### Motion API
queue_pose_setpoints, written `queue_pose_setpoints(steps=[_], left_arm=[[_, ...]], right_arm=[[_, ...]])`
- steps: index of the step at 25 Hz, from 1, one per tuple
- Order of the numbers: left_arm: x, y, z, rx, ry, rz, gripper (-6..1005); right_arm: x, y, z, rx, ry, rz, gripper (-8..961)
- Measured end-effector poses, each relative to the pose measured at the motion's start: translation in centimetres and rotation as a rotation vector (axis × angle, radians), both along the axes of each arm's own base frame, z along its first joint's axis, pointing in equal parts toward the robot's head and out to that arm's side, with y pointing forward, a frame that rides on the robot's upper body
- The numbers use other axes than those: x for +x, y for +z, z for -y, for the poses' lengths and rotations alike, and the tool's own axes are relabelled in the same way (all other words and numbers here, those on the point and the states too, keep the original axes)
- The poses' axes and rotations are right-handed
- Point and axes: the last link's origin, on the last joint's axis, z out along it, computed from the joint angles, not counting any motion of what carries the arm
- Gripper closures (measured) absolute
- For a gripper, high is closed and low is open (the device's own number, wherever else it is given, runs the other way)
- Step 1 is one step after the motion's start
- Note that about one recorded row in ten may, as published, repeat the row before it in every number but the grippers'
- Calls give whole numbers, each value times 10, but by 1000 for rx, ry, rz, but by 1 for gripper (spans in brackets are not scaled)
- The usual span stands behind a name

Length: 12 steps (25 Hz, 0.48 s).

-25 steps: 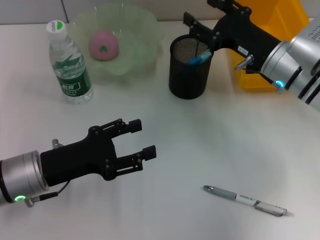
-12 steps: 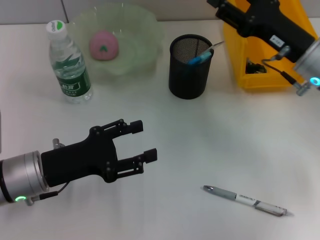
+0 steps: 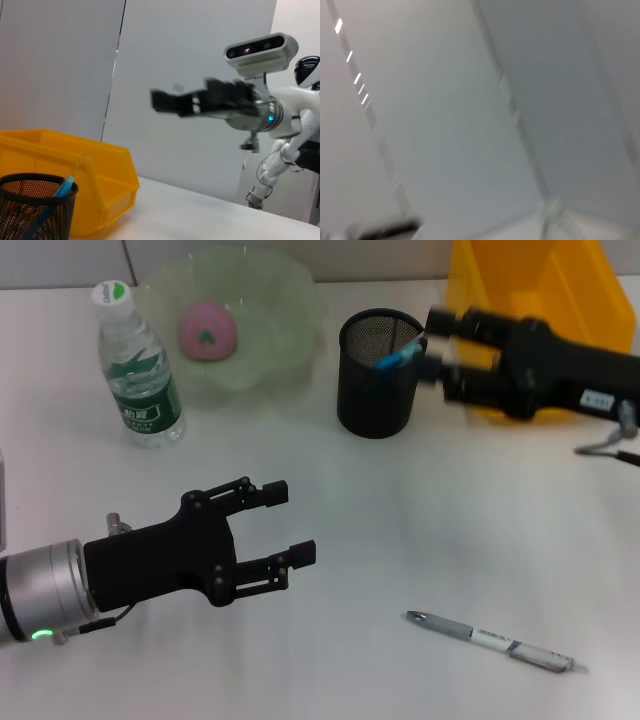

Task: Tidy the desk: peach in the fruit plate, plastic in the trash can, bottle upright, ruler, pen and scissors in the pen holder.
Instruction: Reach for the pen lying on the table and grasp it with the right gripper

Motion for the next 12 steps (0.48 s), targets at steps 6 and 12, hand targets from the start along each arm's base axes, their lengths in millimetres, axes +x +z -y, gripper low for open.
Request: queue_pose_setpoints(steps=[6, 12], left_arm=[[0, 0, 0, -16, -30, -34, 230], [-1, -1, -1, -26, -58, -66, 230]], right_arm=[[-11, 10, 10, -266, 68, 319, 213], [-30, 7, 3, -500, 52, 643, 213]])
